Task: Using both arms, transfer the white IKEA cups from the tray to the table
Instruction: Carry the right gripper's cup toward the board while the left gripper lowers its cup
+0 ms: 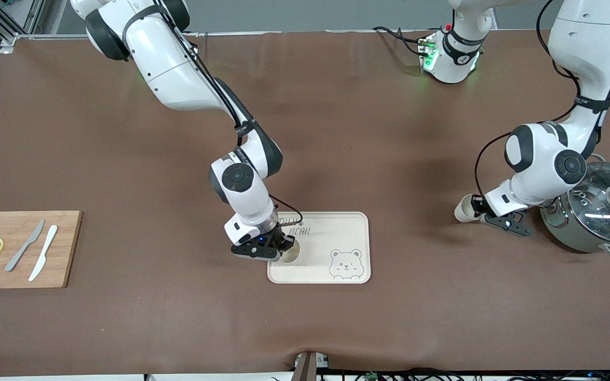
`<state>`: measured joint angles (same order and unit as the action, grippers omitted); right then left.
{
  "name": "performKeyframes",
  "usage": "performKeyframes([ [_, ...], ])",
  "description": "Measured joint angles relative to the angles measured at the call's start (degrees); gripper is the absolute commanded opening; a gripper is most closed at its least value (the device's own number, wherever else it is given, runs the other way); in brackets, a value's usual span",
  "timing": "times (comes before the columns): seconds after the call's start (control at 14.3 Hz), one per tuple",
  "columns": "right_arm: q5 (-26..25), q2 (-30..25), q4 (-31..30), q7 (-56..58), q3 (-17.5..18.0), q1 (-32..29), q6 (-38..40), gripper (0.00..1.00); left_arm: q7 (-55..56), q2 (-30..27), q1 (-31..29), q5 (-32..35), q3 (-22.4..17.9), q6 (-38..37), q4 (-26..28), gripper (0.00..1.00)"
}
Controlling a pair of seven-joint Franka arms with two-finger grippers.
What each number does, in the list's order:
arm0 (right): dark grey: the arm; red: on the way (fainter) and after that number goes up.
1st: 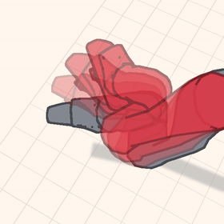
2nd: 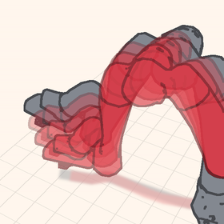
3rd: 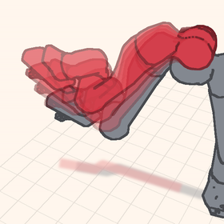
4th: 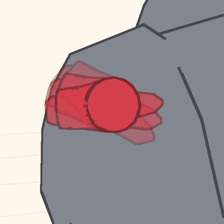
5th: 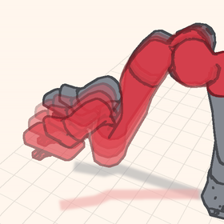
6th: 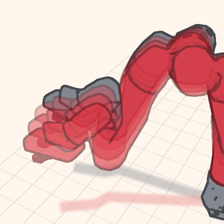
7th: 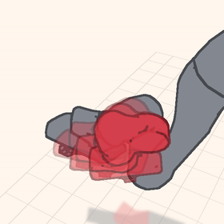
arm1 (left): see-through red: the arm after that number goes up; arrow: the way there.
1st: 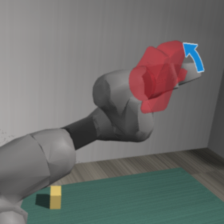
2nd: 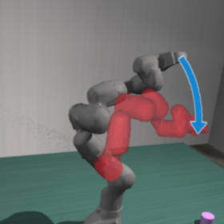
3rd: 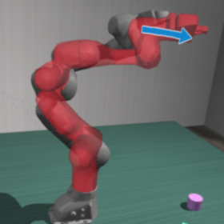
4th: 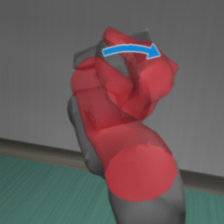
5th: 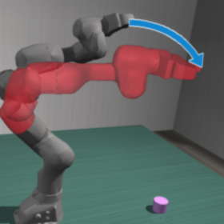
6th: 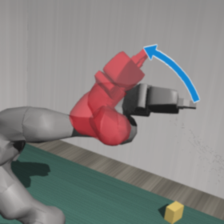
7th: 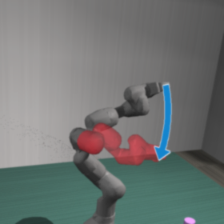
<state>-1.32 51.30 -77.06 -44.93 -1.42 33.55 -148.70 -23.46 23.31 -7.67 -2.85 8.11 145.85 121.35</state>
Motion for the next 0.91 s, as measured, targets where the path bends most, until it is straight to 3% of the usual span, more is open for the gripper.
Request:
performKeyframes([
  [0.14, 0.2, -0.55, 0.82, -0.21, -0.15, -0.05, 0.67, 0.0, 0.0, 0.51, -0.38, 0.0, 0.0, 0.78, 0.02, 0.0],
  [0.21, 0.98, -1.29, 1.18, -0.5, -0.19, -0.12, 2.48, 0.0, -0.07, 0.7, -0.48, 0.0, 0.0, 0.96, 0.02, 0.64],
  [0.28, 2.58, -2.31, 1.51, -0.52, -0.29, -0.3, 4.54, 0.0, -0.18, 0.83, -0.49, 0.0, 0.0, 1.11, 0.02, 0.87],
  [0.35, 3.96, -3.83, 1.74, -0.36, -0.42, -0.71, 6.84, 0.0, -0.21, 0.85, -0.49, 0.0, 0.02, 1.24, 0.02, 1.0],
  [0.63, 5.57, -12.66, 1.94, 6.89, -0.72, -5.42, 22.92, 0.0, -0.24, 0.8, -0.47, 0.0, 0.13, 1.45, -0.14, 1.0],
  [0.91, 8.27, -22.04, -1.2, 23.81, -0.89, -13.88, 35.11, 0.0, -0.23, -1.81, -0.5, 0.0, 0.14, -1.29, -1.0, 1.0],
])
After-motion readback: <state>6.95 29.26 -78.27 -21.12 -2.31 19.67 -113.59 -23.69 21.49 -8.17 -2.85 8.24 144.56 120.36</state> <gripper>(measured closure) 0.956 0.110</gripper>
